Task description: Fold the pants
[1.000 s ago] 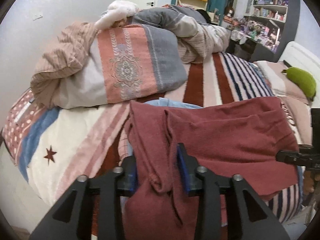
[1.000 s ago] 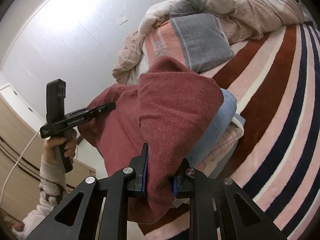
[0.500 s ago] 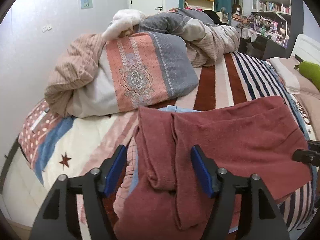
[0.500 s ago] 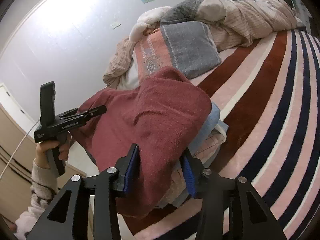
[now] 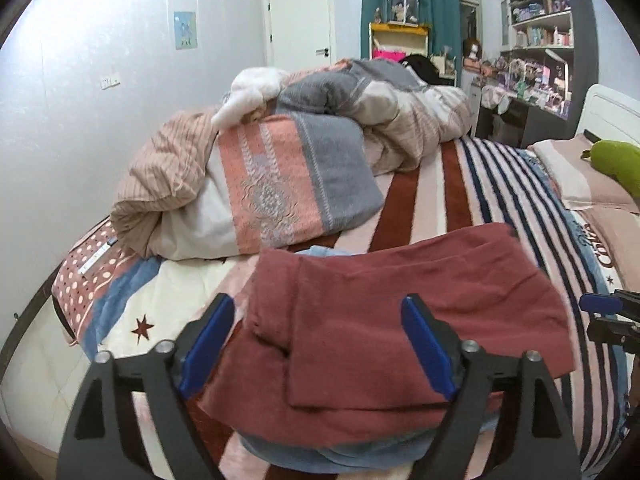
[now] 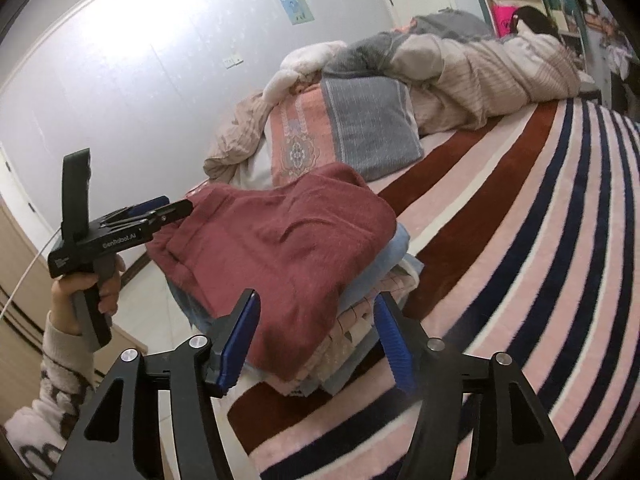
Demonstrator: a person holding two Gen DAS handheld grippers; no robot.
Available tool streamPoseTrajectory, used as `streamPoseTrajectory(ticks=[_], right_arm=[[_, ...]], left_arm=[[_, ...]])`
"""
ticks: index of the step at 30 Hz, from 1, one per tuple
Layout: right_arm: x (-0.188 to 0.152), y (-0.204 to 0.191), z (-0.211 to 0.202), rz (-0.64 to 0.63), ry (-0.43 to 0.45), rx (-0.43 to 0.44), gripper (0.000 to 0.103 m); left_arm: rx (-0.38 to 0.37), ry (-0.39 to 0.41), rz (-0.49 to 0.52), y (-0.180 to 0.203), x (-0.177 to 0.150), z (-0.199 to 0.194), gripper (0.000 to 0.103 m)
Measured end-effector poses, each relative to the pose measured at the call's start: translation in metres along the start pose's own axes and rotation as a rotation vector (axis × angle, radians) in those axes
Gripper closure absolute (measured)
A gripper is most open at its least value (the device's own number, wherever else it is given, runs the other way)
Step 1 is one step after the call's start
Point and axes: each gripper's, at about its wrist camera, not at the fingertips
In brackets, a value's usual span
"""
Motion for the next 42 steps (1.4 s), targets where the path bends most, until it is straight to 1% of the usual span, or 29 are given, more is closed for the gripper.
streamPoseTrajectory(ticks=[4,8,11,13,14,16,17,20,21,22,24,27,32,36,42], right_arm=[[-0.010,0.002,-0.021,-0.021,0.039,-0.043,0.040],[-0.025,0.014,-0.051,-0.020,0.106,-0.102,0.030],[-0.035,0.026,-0.075,-0.012,0.144,-0.139,0.028],[-0.041,0.031,-0.091,-0.015,0.173,-0.174,0.024],[-0.045,0.034,-0.102,-0.026,0.195,-0.200,0.021],[-0.052,0.038,-0.121,-0.047,0.238,-0.240,0.017],[-0.057,0.039,-0.132,-0.063,0.265,-0.268,0.015],[-0.073,0.039,-0.161,-0.106,0.346,-0.333,0.011],[-0.079,0.039,-0.170,-0.112,0.377,-0.350,0.003],[-0.086,0.041,-0.179,-0.114,0.409,-0.359,0.000],[-0.097,0.043,-0.193,-0.119,0.454,-0.388,0.001],[-0.109,0.047,-0.206,-0.120,0.491,-0.428,0.001],[-0.123,0.057,-0.221,-0.108,0.505,-0.457,0.001],[-0.130,0.063,-0.231,-0.091,0.518,-0.459,0.001],[-0.135,0.065,-0.239,-0.081,0.540,-0.464,0.001]], left_arm=[[-0.009,0.051,-0.002,0.024,-0.002,-0.021,0.018],[-0.041,0.121,-0.006,0.058,-0.006,-0.045,0.013],[-0.054,0.155,0.013,0.088,-0.006,-0.062,0.012],[-0.061,0.179,0.023,0.107,-0.007,-0.074,0.012],[-0.061,0.198,0.030,0.118,-0.008,-0.082,0.011],[-0.043,0.248,0.030,0.138,-0.010,-0.097,0.003],[-0.034,0.286,0.030,0.149,-0.012,-0.106,0.003],[-0.035,0.360,0.032,0.178,-0.020,-0.126,0.001],[-0.041,0.384,0.038,0.187,-0.024,-0.132,0.001],[-0.044,0.404,0.047,0.198,-0.028,-0.137,0.001],[-0.051,0.416,0.054,0.209,-0.033,-0.142,0.001],[-0.078,0.430,0.051,0.221,-0.036,-0.147,0.001],[-0.098,0.433,0.045,0.233,-0.036,-0.147,0.001],[-0.114,0.427,0.044,0.239,-0.036,-0.145,0.001],[-0.119,0.420,0.043,0.245,-0.037,-0.141,0.001]])
Point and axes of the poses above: each gripper's, at about its wrist camera, not at the fingertips, and z roughly the way its jaws point, y to its right, x to its top, and after that the axes turned 10 degrees about z, right-handed
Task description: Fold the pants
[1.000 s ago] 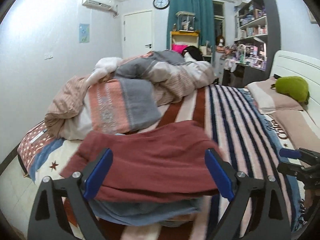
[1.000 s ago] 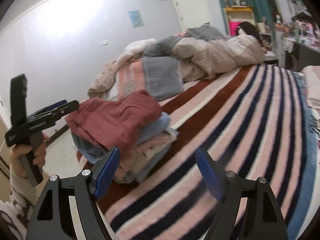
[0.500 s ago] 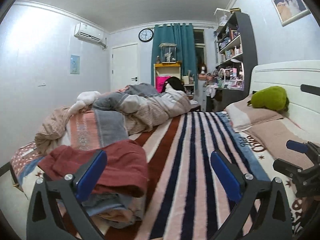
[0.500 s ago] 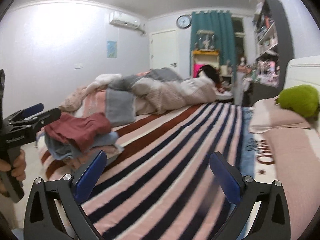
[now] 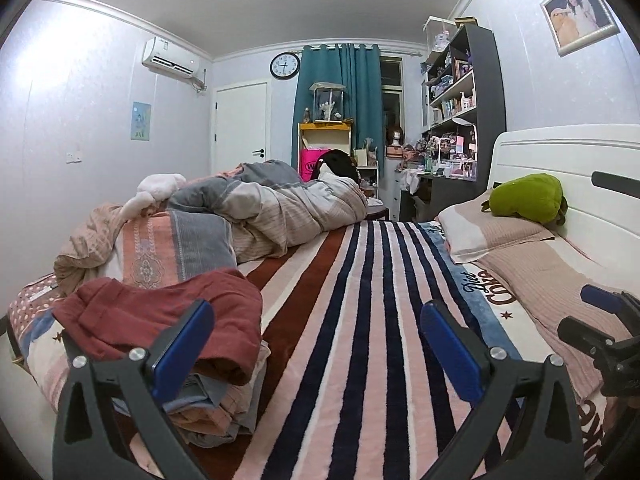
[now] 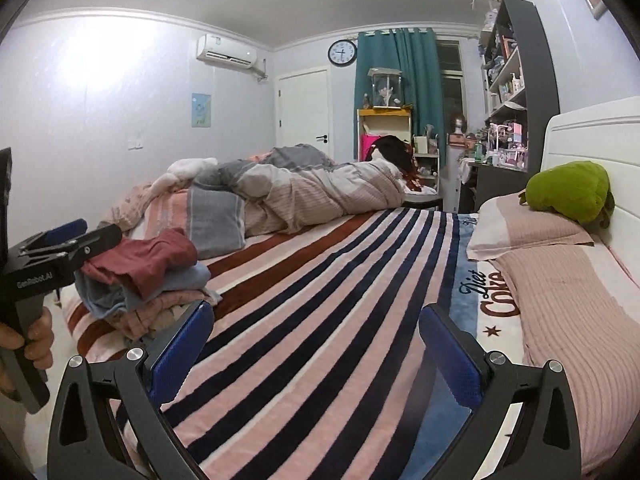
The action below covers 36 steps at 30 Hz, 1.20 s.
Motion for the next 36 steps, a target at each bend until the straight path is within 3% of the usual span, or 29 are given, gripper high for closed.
streamPoseTrajectory(ticks=[36], right_arm=[[-0.007,0.015,-0.025,0.027,0.026,-0.019,0.001]], left_arm=[[0.000,0.008,0.030,0.017,-0.009,-0.005,0.001]])
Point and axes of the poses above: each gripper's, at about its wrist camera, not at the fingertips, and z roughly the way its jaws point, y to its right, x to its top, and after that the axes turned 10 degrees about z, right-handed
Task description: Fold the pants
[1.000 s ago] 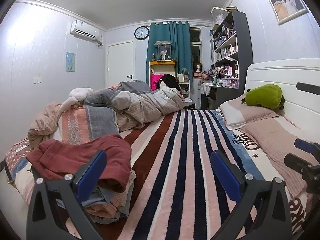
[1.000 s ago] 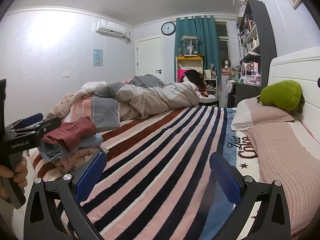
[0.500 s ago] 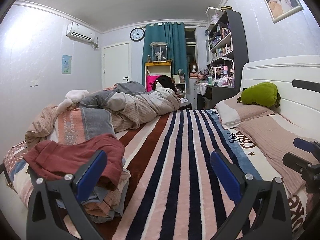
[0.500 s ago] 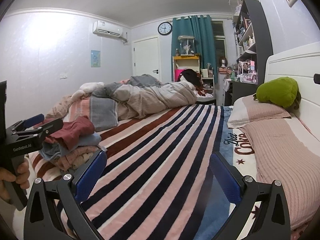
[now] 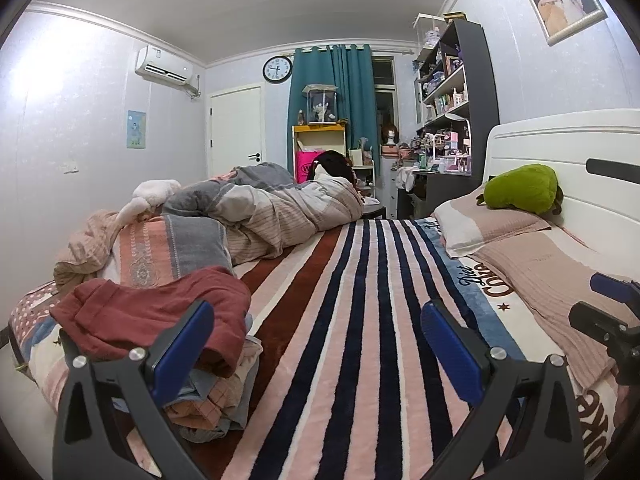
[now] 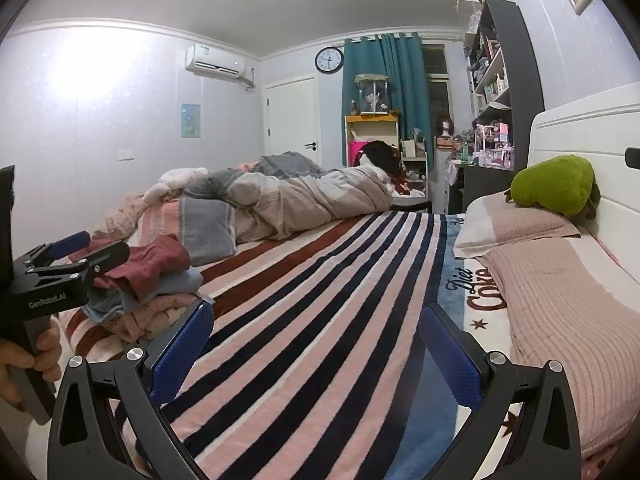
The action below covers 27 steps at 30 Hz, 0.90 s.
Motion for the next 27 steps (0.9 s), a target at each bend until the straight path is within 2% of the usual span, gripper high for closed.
streamPoseTrajectory(ticks=[27], right_arm=[[0.0079,-0.0021,0.0007,0.002,0.002,0.014,0.001]], left_arm=[[0.029,0.010,-0.013,-0.0068,0.0023,-0.0056,0.001]])
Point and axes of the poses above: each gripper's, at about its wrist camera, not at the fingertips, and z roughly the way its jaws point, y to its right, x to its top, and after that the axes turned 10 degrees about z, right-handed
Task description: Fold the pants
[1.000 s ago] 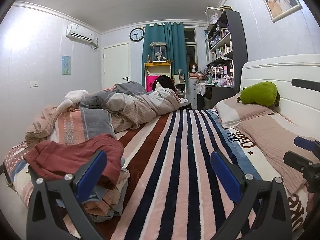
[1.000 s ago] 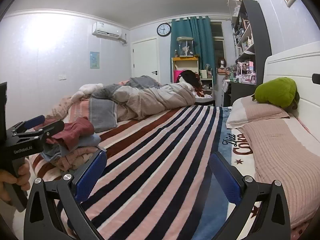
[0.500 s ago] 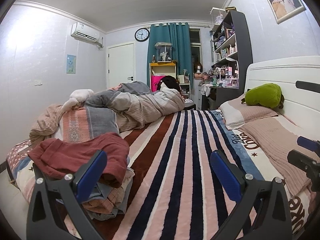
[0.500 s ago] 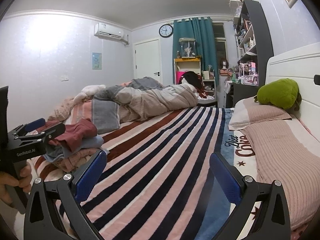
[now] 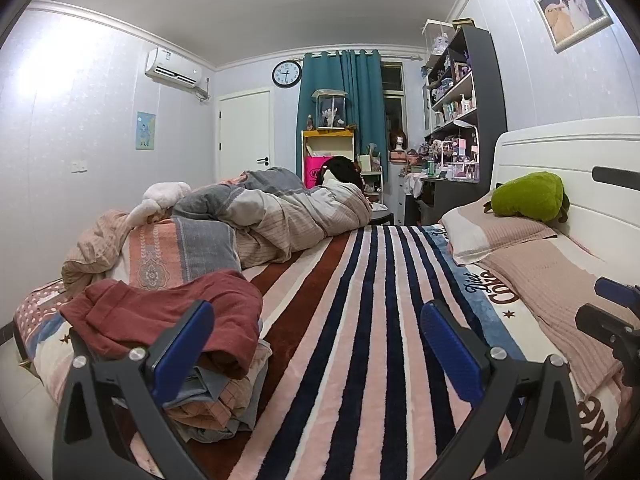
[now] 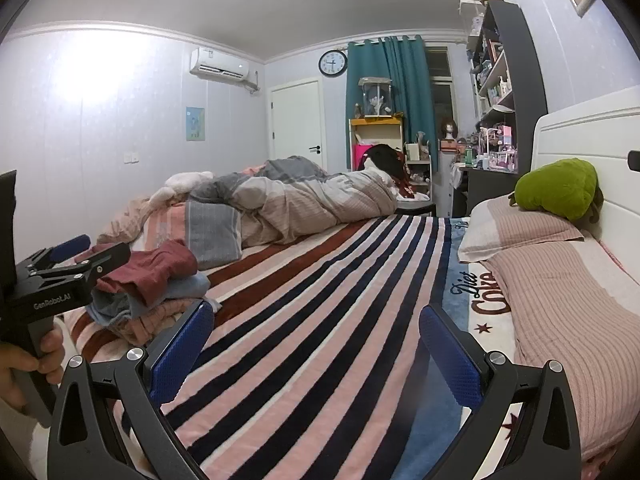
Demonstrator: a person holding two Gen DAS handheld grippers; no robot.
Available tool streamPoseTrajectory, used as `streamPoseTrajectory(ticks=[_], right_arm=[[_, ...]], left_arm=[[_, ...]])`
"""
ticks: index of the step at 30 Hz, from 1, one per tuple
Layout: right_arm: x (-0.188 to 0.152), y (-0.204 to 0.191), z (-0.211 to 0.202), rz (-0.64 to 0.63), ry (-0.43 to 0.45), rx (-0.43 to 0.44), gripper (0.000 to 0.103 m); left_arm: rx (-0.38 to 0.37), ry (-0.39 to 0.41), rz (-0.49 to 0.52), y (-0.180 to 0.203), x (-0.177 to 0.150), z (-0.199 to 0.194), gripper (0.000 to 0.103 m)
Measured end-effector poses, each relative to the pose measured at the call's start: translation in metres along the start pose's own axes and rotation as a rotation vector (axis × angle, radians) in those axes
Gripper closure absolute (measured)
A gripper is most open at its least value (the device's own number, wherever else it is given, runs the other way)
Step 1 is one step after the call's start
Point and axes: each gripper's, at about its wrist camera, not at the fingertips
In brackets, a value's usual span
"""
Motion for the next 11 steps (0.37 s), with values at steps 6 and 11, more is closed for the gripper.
streamPoseTrajectory(ticks=[6,11], right_arm=[[0.0004,-0.0001,0.0001,0.000,0.000,0.000,0.001],[-0.0002,0.0005,0.0000,0.001,0.002,0.000,0.001]], left_arm=[[-0.001,0.000,-0.001,0.0000,-0.0005,0.0002,0.001],[0.003,0.011,0.001,-0.0005,0.0005,-0.0021,0.001]])
Point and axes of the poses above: each gripper's, at about its wrist camera, not at the fingertips, and z roughly the way its jaws point, y to its right, x to its top, and after that the axes turned 10 degrees about z, right-handed
